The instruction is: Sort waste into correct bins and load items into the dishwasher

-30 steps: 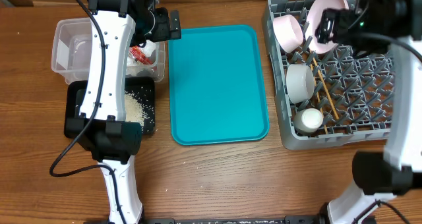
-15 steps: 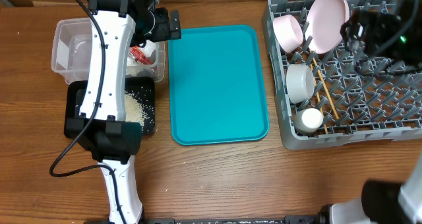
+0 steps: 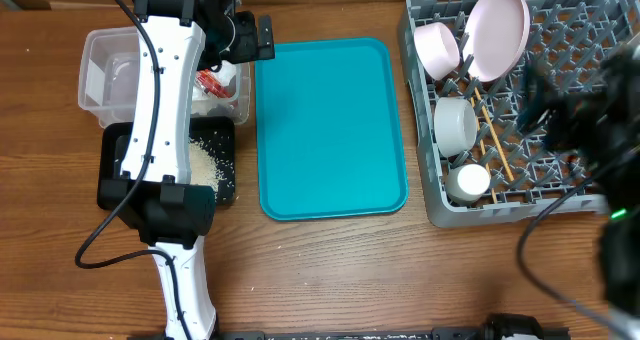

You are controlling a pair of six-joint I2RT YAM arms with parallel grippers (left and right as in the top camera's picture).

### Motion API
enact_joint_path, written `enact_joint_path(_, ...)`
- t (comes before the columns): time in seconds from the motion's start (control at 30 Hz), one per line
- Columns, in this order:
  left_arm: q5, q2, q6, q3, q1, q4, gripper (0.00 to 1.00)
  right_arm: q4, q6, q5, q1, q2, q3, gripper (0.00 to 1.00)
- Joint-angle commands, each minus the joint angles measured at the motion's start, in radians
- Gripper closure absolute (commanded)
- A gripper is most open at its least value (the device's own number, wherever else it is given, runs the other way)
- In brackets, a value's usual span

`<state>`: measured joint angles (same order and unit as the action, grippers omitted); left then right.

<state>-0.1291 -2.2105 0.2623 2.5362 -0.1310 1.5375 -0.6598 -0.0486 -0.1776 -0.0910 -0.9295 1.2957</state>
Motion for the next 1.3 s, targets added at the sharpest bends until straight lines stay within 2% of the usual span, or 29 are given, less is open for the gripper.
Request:
enact_joint_path(0.0,0.006,0.007,0.0,0.018,-0.007,-0.001,0.0,0.228,0.014,-0.004,0.0,0.208,-0.401,0.0)
enact_joint_path(0.07,0.006,0.007,0.0,0.018,-0.007,-0.002,0.0,0.398,0.089,0.008,0.003,0.353,-0.656,0.0)
enact_joint_path(0.17,0.006,0.007,0.0,0.018,-0.007,-0.001,0.0,0.56,0.135,0.039,0.018,0.497,-0.886,0.0)
enact_joint_path(0.27,0.006,0.007,0.0,0.018,-0.007,-0.001,0.0,0.654,0.135,0.087,0.055,0.623,-1.04,0.0)
enact_joint_path(0.4,0.006,0.007,0.0,0.018,-0.007,-0.001,0.0,0.67,0.134,0.166,0.12,0.756,-1.162,0.0)
enact_joint_path(0.7,0.006,0.007,0.0,0.018,-0.007,-0.001,0.0,0.669,0.13,0.177,0.137,0.877,-1.283,0.0)
enact_joint_path(0.83,0.006,0.007,0.0,0.018,-0.007,-0.001,0.0,0.574,0.131,0.155,0.138,0.927,-1.287,0.0)
enact_joint_path(1.27,0.006,0.007,0.0,0.018,-0.007,-0.001,0.0,0.578,0.131,0.154,0.138,0.927,-1.288,0.0)
